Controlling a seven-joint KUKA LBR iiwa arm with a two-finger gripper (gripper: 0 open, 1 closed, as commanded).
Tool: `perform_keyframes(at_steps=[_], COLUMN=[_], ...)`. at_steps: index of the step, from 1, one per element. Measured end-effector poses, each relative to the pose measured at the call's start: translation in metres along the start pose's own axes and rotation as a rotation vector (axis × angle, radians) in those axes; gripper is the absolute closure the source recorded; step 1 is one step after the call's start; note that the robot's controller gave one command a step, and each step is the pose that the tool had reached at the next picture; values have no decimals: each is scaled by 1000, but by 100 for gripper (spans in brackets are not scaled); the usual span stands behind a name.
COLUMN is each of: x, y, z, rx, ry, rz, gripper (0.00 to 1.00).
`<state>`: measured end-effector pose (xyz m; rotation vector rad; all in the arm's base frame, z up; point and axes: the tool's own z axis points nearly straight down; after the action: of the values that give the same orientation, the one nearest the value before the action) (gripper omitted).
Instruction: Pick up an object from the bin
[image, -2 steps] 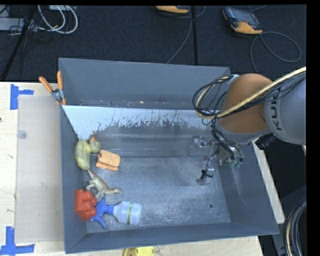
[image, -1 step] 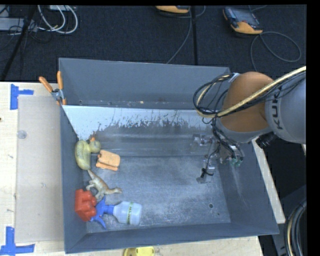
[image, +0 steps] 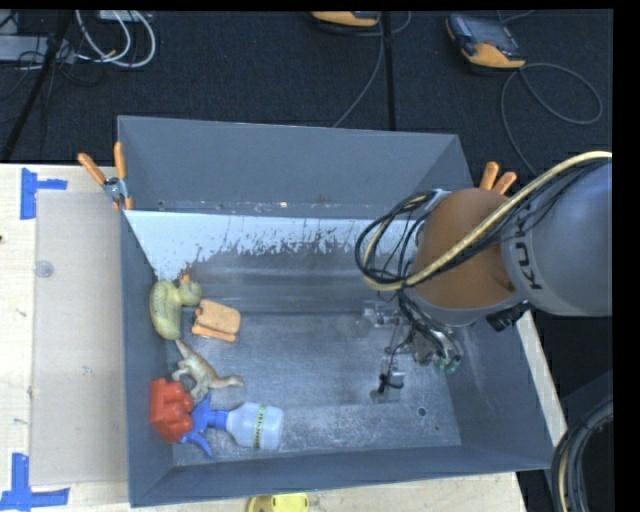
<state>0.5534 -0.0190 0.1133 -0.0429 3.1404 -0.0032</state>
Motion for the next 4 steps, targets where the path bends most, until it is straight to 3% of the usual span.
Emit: perform_keyframes(at_steps=[1,2,3,4], x=[17,9,39,44], y=[61,92,113,127], z=[-5,-14,23,41], rx=[-3,-5,-2,-4], ry=[14,-1,10,9], rz=[-42,-35,-30,-69], gripper=[0,0,0,0])
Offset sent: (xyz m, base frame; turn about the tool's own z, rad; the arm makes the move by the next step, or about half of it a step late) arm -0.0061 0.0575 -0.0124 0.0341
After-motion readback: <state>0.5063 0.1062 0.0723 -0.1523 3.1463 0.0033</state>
